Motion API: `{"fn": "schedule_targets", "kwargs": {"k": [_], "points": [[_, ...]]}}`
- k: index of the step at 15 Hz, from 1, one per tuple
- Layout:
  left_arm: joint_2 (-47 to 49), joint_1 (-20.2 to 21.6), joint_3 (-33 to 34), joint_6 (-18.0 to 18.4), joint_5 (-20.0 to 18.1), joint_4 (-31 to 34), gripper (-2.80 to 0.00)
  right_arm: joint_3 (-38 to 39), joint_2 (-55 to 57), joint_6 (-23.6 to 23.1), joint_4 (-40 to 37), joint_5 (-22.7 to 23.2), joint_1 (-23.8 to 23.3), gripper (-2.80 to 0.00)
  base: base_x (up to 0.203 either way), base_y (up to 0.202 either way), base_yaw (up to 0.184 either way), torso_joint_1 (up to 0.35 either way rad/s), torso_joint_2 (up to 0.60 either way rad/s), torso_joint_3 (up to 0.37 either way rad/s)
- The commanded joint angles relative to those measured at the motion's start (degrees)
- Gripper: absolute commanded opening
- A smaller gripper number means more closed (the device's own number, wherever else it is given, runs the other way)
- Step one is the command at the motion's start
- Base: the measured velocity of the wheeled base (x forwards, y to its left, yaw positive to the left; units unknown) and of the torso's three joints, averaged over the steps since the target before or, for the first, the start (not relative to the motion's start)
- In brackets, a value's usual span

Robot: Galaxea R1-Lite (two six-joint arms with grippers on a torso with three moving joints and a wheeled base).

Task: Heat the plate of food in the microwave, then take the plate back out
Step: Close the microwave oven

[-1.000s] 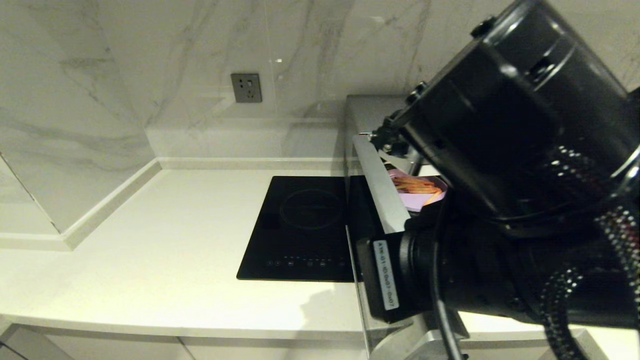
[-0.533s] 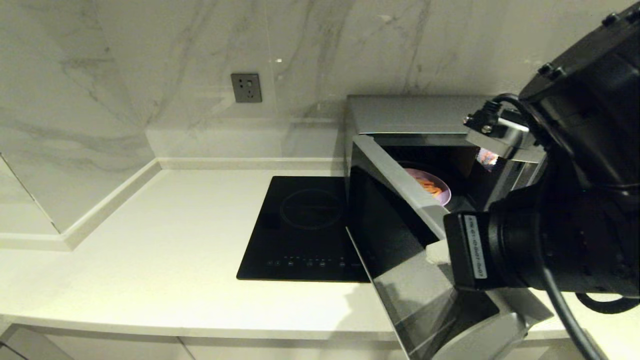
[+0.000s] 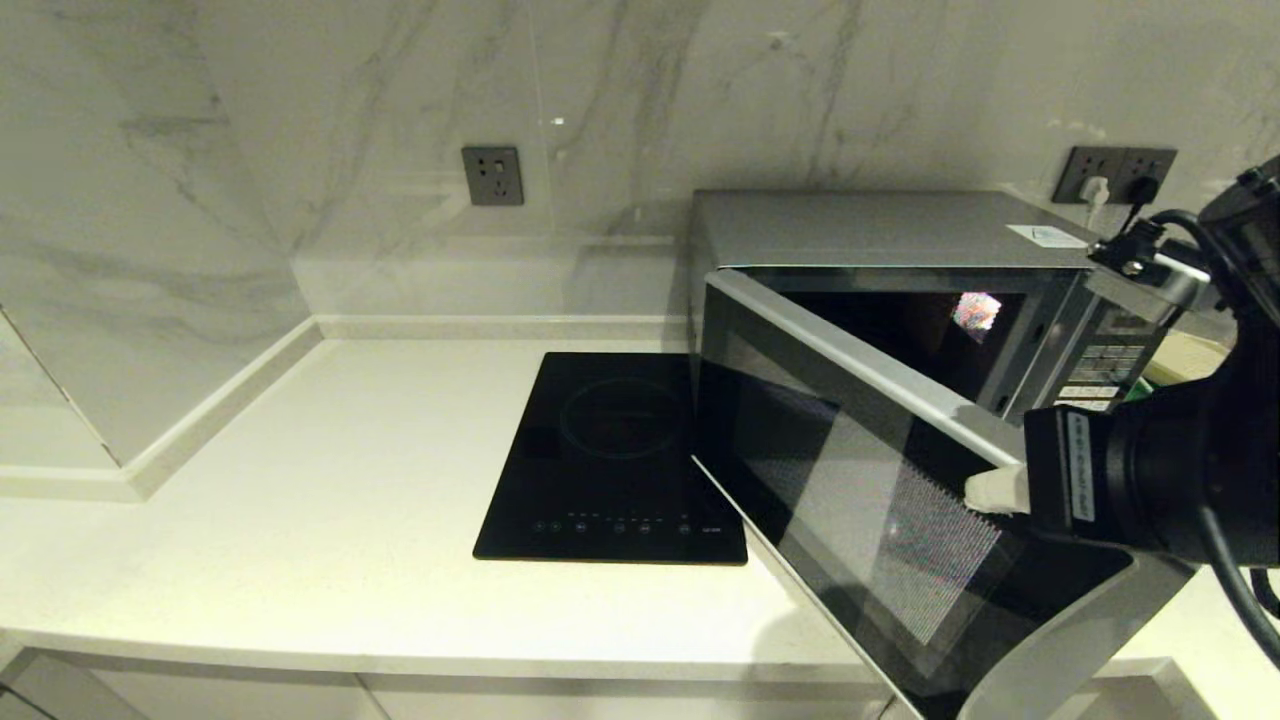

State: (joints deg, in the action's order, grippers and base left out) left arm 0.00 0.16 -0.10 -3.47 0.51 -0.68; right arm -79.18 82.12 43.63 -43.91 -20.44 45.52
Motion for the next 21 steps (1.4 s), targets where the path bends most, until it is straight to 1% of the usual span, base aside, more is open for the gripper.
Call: {"fn": "schedule_targets", "kwargs": {"k": [1,3,4,6,7,8,9,11,14,16,19,20,21], "points": [[0.0,0.0,0.0,0.0,0.0,0.0,-2.80,1.6,-2.7,-0.1,0.8,0.6,-5.1,-2.80,0.000,0.000,0.000,0.000,0.00,0.000],[0.0,0.0,0.0,0.0,0.0,0.0,-2.80,1.6,-3.0,-2.0,1.9,2.0,-10.4,-2.80,0.000,0.000,0.000,0.000,0.00,0.000],[0.0,0.0,0.0,0.0,0.0,0.0,-2.80,1.6,-3.3,-3.6,2.2,3.6,-13.1,-2.80,0.000,0.000,0.000,0.000,0.00,0.000],[0.0,0.0,0.0,0.0,0.0,0.0,-2.80,1.7,-3.7,-5.7,2.4,9.1,-17.8,-2.80,0.000,0.000,0.000,0.000,0.00,0.000],[0.0,0.0,0.0,0.0,0.0,0.0,-2.80,1.9,-3.7,-6.0,2.4,10.9,-19.4,-2.80,0.000,0.000,0.000,0.000,0.00,0.000],[0.0,0.0,0.0,0.0,0.0,0.0,-2.80,2.7,-3.5,-6.0,2.5,11.6,-20.2,-2.80,0.000,0.000,0.000,0.000,0.00,0.000],[0.0,0.0,0.0,0.0,0.0,0.0,-2.80,3.6,-3.2,-6.0,3.6,11.9,-21.1,-2.80,0.000,0.000,0.000,0.000,0.00,0.000],[0.0,0.0,0.0,0.0,0.0,0.0,-2.80,6.0,-2.7,-6.2,8.5,11.9,-23.4,-2.80,0.000,0.000,0.000,0.000,0.00,0.000],[0.0,0.0,0.0,0.0,0.0,0.0,-2.80,6.3,0.1,-6.6,12.4,11.7,-29.3,-2.80,0.000,0.000,0.000,0.000,0.00,0.000],[0.0,0.0,0.0,0.0,0.0,0.0,-2.80,6.2,2.7,-6.7,14.2,11.6,-34.2,-2.80,0.000,0.000,0.000,0.000,0.00,0.000],[0.0,0.0,0.0,0.0,0.0,0.0,-2.80,6.2,6.0,-6.6,18.8,11.8,-40.8,-2.80,0.000,0.000,0.000,0.000,0.00,0.000],[0.0,0.0,0.0,0.0,0.0,0.0,-2.80,6.2,7.1,-6.6,20.7,11.8,-42.4,-2.80,0.000,0.000,0.000,0.000,0.00,0.000],[0.0,0.0,0.0,0.0,0.0,0.0,-2.80,6.3,8.1,-6.7,22.2,11.8,-43.1,-2.80,0.000,0.000,0.000,0.000,0.00,0.000]]}}
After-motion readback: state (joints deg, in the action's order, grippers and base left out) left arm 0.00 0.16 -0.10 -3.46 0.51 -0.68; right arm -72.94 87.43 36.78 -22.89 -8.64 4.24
